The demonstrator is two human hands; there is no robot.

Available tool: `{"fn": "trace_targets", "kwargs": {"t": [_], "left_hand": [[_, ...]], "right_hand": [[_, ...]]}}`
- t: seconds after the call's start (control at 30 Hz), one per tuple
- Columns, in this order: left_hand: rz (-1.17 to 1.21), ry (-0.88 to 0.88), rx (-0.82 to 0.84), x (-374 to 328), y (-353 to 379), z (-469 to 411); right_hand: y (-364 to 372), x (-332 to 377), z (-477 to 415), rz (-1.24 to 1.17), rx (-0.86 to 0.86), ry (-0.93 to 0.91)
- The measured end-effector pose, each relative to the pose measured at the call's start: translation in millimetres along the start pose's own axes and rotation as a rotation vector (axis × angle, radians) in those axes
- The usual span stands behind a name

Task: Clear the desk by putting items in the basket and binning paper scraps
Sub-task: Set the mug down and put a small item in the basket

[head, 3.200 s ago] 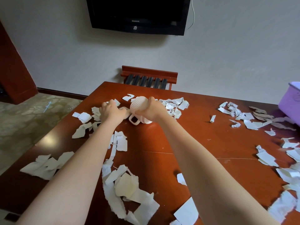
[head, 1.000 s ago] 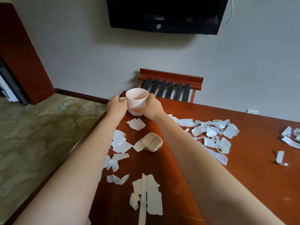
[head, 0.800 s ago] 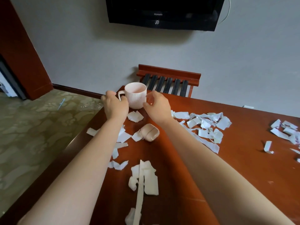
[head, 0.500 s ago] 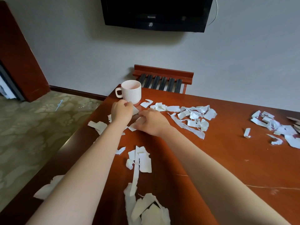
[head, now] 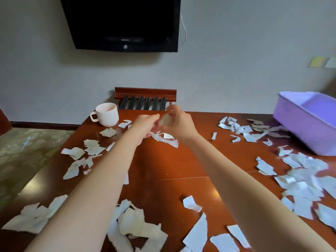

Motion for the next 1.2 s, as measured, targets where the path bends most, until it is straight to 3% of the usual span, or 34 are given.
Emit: {"fn": "trace_targets", "kwargs": {"t": [0.2, 0.37, 0.73, 0.93, 1.07, 1.2], "left_hand": [[-0.041, 0.123, 0.275, -69.9, 109.4, 10.1], [0.001, 0.210, 0.378, -120.1, 198.8, 18.2], [0.096, 0.319, 0.452, -210.2, 378.7, 9.9], [0.148, 0.329, 0.353, -221.4, 440.8, -23.1], [-0.031, 0.395, 0.346, -212.8, 479.2, -48.8], [-0.095, 0.417, 0.481, -195.9, 519.1, -59.3]], "right_hand": [[-115.6, -41.9, 22.8, 0.033, -0.151, 0.014], [-204.7, -89.4, 36.7, 0.038, -0.228, 0.074], [-367.2, -213.5, 49.2, 0.094, -0.468, 0.184], [-445.6, -286.8, 32.3, 0.119, -0.565, 0.409], [-465.1, -339.1, 2.9, 0.233, -0.527, 0.644], [-441.6, -365.9, -34.7, 0.513, -0.296, 0.745]]}}
Point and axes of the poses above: each hand's wrist, its own z-axis away from the middle knuckle, its own y-axis out of the palm, x = y × z, the point moved 10 cm from there along -z, towards the middle knuckle, and after that the axes turned 15 degrees about y, right-handed, at the moved point
